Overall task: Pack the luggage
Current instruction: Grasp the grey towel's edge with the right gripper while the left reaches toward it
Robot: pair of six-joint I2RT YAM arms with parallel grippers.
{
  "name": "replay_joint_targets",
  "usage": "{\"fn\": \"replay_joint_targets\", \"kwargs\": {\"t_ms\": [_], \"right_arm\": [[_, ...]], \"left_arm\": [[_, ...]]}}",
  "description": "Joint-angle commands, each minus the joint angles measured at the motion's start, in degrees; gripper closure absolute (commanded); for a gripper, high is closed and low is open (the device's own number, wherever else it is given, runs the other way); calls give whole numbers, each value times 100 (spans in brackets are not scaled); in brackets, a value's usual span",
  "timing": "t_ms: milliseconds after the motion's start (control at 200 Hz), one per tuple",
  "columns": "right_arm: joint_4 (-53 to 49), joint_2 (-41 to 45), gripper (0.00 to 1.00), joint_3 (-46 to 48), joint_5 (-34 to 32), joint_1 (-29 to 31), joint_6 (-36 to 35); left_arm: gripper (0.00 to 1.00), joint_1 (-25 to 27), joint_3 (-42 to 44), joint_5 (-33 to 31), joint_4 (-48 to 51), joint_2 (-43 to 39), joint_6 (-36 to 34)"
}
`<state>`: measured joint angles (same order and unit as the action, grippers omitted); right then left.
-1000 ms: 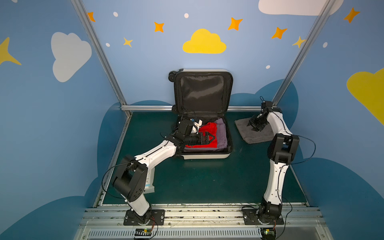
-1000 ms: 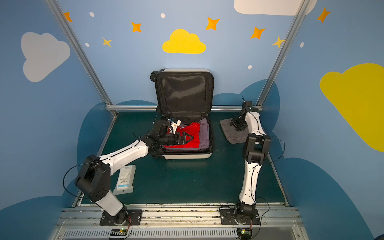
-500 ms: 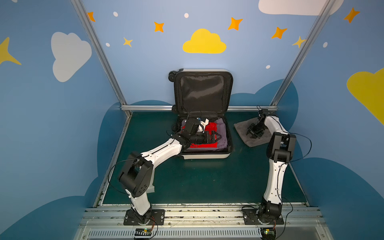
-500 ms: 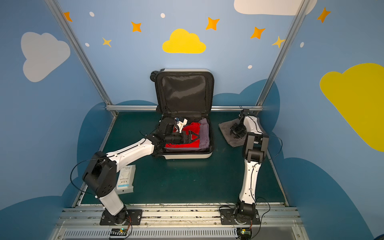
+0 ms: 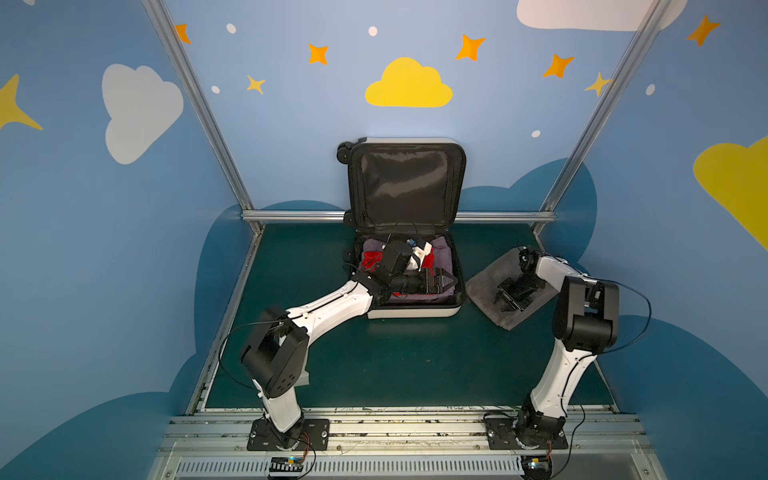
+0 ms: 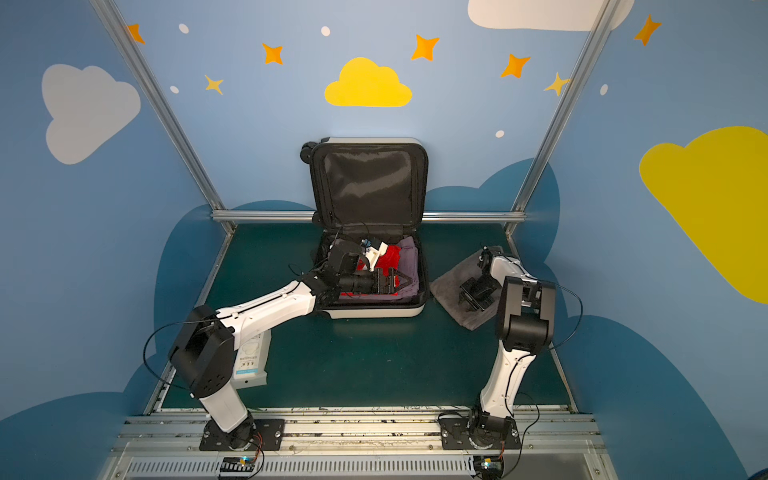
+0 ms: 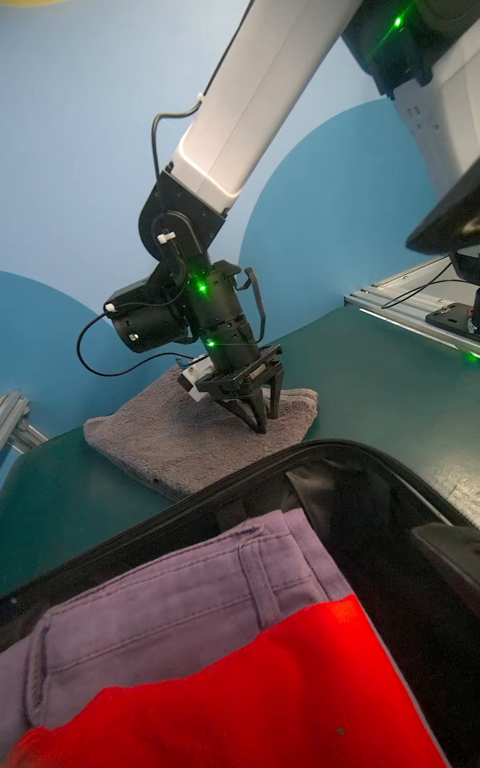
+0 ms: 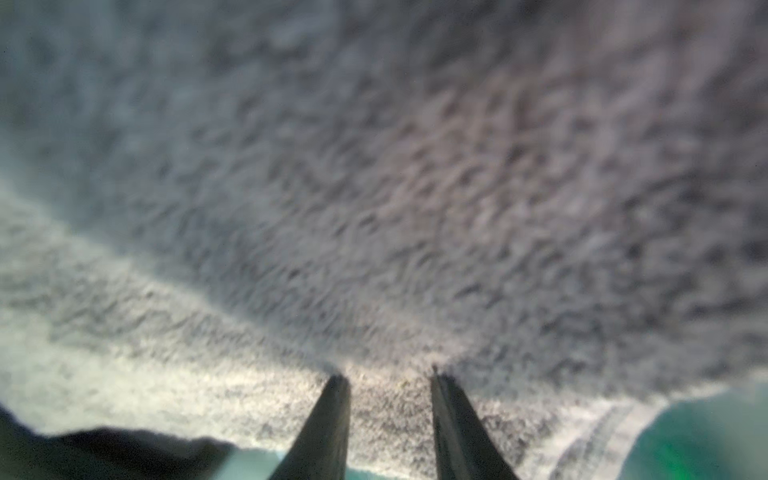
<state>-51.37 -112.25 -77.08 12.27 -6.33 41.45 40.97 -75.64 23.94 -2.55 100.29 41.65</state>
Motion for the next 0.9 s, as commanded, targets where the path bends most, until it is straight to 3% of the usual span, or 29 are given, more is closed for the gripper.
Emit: {"fn": "replay_joint_targets", "kwargs": {"t_ms": [0,245,466,721,896], "right_arm": [[-111,446,65,687,-277,-53,338],[491,1727,65,2064,208,-5,556],[-4,2328,64,1585,-214,-38,-32],[-203,1879,64,914,-1,-419,-373],[-20,1587,64,1037,146,-835,-404]], "left_arm": [[1,114,90,-126,79,-121,87],[0,555,650,-441,-100,-404,337],[1,1117,1040,-800,-528,-324,740],[1,1656,795,-1231,-1067,396,1208],[1,1916,617,-1634,-1606,991,1875]]}}
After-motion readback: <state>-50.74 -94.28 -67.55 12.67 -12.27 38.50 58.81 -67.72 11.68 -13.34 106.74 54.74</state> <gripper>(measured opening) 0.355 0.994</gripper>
